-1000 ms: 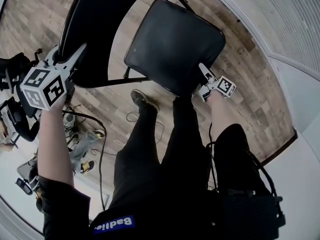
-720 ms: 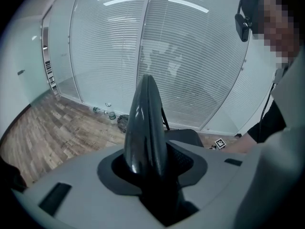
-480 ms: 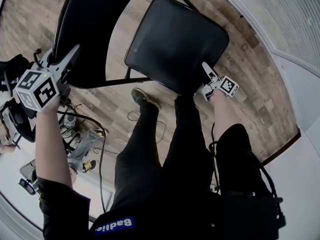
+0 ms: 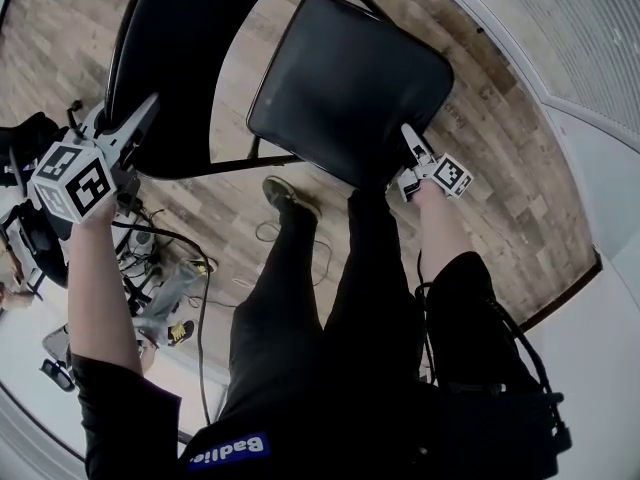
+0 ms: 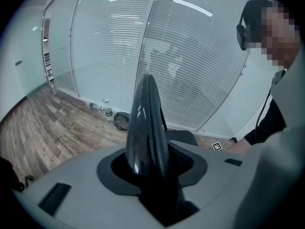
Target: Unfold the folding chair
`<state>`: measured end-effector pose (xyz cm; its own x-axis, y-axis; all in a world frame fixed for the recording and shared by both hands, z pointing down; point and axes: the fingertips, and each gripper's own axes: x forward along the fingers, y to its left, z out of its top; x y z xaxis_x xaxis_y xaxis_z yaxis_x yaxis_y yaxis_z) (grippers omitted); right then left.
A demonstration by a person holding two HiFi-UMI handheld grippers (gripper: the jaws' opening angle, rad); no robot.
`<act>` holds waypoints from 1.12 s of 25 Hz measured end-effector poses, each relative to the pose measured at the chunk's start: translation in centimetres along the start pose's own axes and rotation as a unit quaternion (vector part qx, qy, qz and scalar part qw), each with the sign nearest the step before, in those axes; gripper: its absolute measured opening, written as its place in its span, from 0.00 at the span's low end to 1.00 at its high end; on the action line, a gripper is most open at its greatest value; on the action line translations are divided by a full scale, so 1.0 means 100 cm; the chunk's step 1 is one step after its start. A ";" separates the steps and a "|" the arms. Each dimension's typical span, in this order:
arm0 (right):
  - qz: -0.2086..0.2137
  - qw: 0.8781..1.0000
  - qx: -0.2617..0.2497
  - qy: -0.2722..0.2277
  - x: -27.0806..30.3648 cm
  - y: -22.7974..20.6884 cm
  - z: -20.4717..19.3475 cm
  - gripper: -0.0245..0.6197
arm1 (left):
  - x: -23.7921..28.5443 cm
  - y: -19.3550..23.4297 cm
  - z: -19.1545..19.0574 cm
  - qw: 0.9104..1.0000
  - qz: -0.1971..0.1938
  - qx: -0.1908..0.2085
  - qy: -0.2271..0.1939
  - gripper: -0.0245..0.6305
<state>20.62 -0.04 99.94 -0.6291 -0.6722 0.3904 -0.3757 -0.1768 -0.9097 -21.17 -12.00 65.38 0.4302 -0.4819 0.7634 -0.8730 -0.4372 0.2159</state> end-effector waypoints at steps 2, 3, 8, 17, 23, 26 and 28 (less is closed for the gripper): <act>-0.027 1.000 0.001 -0.003 -0.006 -0.004 0.001 0.50 | 0.001 0.000 0.000 1.000 -0.008 -0.014 0.003 0.26; -0.035 0.999 0.000 -0.002 -0.010 -0.004 0.003 0.50 | 0.002 0.001 0.000 1.000 -0.012 -0.022 0.003 0.27; -0.079 0.997 -0.012 -0.003 -0.044 0.000 0.014 0.50 | -0.005 0.000 0.002 0.999 -0.015 -0.043 0.002 0.28; -0.106 0.994 -0.026 0.011 -0.121 0.079 0.011 0.50 | -0.037 0.002 0.016 0.998 0.024 -0.055 0.009 0.33; -0.090 0.995 -0.048 0.020 -0.151 0.156 0.006 0.50 | -0.072 0.009 0.017 0.996 0.052 -0.078 -0.001 0.33; -0.081 0.994 -0.067 0.031 -0.164 0.194 0.005 0.50 | -0.094 -0.003 0.023 0.996 0.053 -0.074 -0.015 0.33; -0.070 0.994 -0.079 0.036 -0.170 0.223 0.003 0.50 | -0.111 -0.016 0.027 0.996 0.048 -0.071 -0.024 0.33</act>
<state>23.18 7.29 73.01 -0.6079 -0.5949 0.5259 -0.5612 -0.1467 -0.8146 -23.93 -8.00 54.97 0.3514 -0.5527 0.7557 -0.9325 -0.2784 0.2300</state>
